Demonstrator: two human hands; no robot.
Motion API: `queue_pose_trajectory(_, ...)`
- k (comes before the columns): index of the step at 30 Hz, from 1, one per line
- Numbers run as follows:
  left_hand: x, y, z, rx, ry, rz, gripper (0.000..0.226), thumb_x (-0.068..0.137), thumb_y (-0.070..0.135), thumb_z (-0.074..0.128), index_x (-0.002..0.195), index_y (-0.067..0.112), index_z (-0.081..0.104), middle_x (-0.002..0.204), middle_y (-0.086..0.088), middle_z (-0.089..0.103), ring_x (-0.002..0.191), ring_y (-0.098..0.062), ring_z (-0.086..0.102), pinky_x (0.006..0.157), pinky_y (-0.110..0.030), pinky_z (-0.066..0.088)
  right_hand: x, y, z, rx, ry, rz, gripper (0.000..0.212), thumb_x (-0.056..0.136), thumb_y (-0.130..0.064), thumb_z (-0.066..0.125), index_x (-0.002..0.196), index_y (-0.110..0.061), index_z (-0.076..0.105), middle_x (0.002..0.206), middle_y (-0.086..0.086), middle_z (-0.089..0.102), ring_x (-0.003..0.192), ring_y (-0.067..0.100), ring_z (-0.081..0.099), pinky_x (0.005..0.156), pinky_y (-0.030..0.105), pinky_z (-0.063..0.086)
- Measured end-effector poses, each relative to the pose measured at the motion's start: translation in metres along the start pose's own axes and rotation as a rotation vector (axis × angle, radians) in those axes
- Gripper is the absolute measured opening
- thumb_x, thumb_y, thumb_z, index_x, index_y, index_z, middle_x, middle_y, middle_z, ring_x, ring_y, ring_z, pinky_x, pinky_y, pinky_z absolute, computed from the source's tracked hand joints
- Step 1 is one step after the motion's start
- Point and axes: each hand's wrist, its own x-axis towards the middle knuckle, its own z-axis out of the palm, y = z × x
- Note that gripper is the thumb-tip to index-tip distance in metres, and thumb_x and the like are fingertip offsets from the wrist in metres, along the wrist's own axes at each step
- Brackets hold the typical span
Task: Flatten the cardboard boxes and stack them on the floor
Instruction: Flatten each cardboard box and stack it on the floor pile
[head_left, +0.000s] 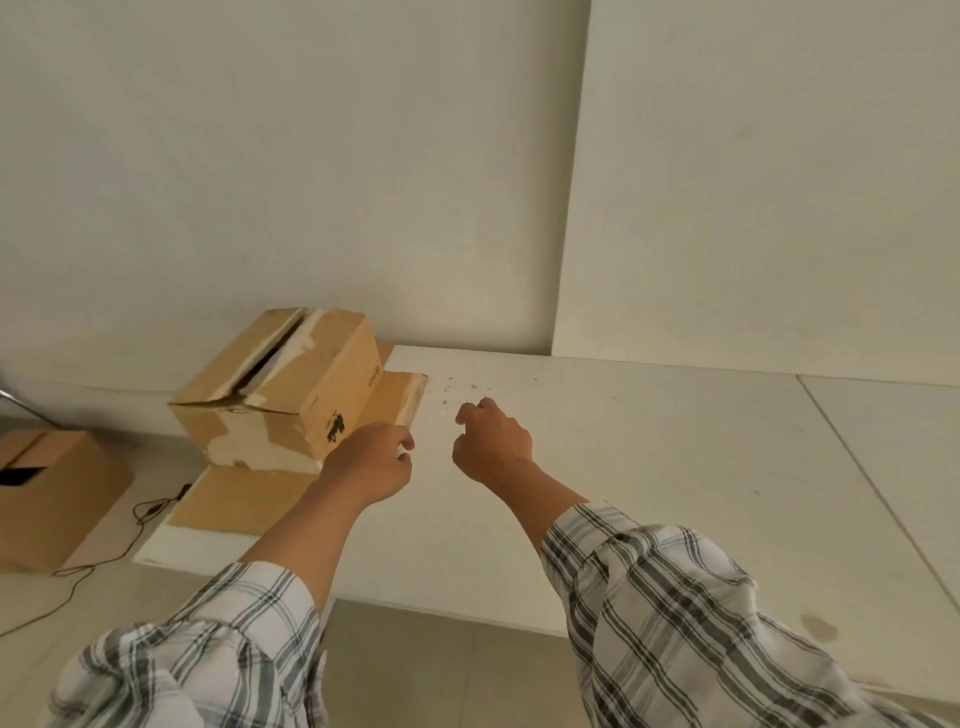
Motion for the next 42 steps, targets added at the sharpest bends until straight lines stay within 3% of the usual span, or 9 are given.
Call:
queue_pose_trajectory(11,0.110,-0.162,-0.083,0.030,0.050,0.064,0.032,0.096,0.022,0.046,0.124,0.027,0.061,0.133,0.006,0.052,0.116,-0.019,0.053,0.087,-0.036,0.050,0.121,-0.149,0.069,0.022,-0.002,0.070,0.037,0.092,-0.018,0.049,0.128,-0.020,0.054,0.129,0.002,0.050,0.100,0.028,0.063,0.078,0.039,0.054)
queue_pose_trajectory(18,0.168,-0.256,-0.098,-0.010,0.056,0.082,0.029,0.096,0.024,0.049,0.122,0.026,0.062,0.127,0.004,0.056,0.113,-0.021,0.052,0.085,-0.037,0.050,0.175,-0.218,0.104,-0.013,0.010,0.109,0.037,0.093,-0.018,0.048,0.129,-0.019,0.052,0.122,0.002,0.053,0.095,0.028,0.063,0.073,0.040,0.056)
queue_pose_trajectory(21,0.190,-0.283,-0.098,0.018,0.017,0.108,0.036,0.095,0.025,0.049,0.130,0.028,0.056,0.127,0.002,0.053,0.110,-0.023,0.051,0.083,-0.040,0.052,0.192,-0.242,0.121,0.007,0.010,0.140,0.036,0.094,-0.020,0.048,0.130,-0.019,0.051,0.123,0.003,0.054,0.097,0.026,0.062,0.073,0.038,0.056)
queue_pose_trajectory(24,0.207,-0.309,-0.096,0.067,-0.032,0.110,0.046,0.094,0.028,0.052,0.139,0.028,0.042,0.141,0.000,0.040,0.124,-0.027,0.041,0.091,-0.041,0.048,0.205,-0.270,0.142,-0.004,0.020,0.175,0.039,0.096,-0.032,0.049,0.133,-0.019,0.047,0.128,0.003,0.054,0.113,0.026,0.055,0.083,0.040,0.053)
queue_pose_trajectory(28,0.223,-0.336,-0.090,0.066,-0.125,0.101,0.062,0.092,0.045,0.055,0.145,0.030,0.026,0.150,-0.002,0.024,0.133,-0.031,0.030,0.100,-0.048,0.039,0.216,-0.303,0.168,-0.059,-0.015,0.310,0.066,0.091,-0.058,0.050,0.144,-0.023,0.034,0.145,0.004,0.039,0.133,0.030,0.037,0.101,0.049,0.040)
queue_pose_trajectory(32,0.231,-0.350,-0.083,-0.045,-0.191,0.077,0.059,0.096,0.042,0.047,0.147,0.031,0.020,0.158,-0.002,0.008,0.141,-0.033,0.019,0.108,-0.056,0.029,0.221,-0.323,0.181,-0.120,0.011,0.437,0.084,0.084,-0.072,0.050,0.149,-0.025,0.024,0.154,0.003,0.023,0.139,0.033,0.026,0.104,0.056,0.034)
queue_pose_trajectory(36,0.239,-0.351,-0.081,-0.145,-0.211,0.044,0.061,0.097,0.047,0.040,0.150,0.030,0.016,0.161,-0.002,-0.001,0.143,-0.035,0.014,0.107,-0.062,0.030,0.222,-0.325,0.179,-0.104,-0.071,0.550,0.095,0.079,-0.075,0.054,0.151,-0.028,0.014,0.159,0.002,0.004,0.146,0.038,0.011,0.105,0.072,0.025)
queue_pose_trajectory(39,0.242,-0.344,-0.084,-0.155,-0.226,-0.007,0.079,0.090,0.065,0.043,0.152,0.028,0.011,0.162,-0.004,-0.004,0.143,-0.036,0.015,0.107,-0.068,0.026,0.221,-0.328,0.167,-0.013,-0.009,0.549,0.083,0.084,-0.063,0.054,0.149,-0.026,0.018,0.153,0.005,0.020,0.134,0.037,0.038,0.096,0.058,0.045)
queue_pose_trajectory(42,0.242,-0.336,-0.086,-0.088,-0.238,-0.043,0.101,0.081,0.081,0.039,0.156,0.025,0.001,0.163,-0.006,-0.006,0.144,-0.036,0.016,0.107,-0.073,0.018,0.224,-0.334,0.145,-0.067,0.155,0.499,0.074,0.087,-0.040,0.062,0.146,-0.022,0.021,0.138,0.006,0.039,0.105,0.033,0.060,0.068,0.039,0.050)
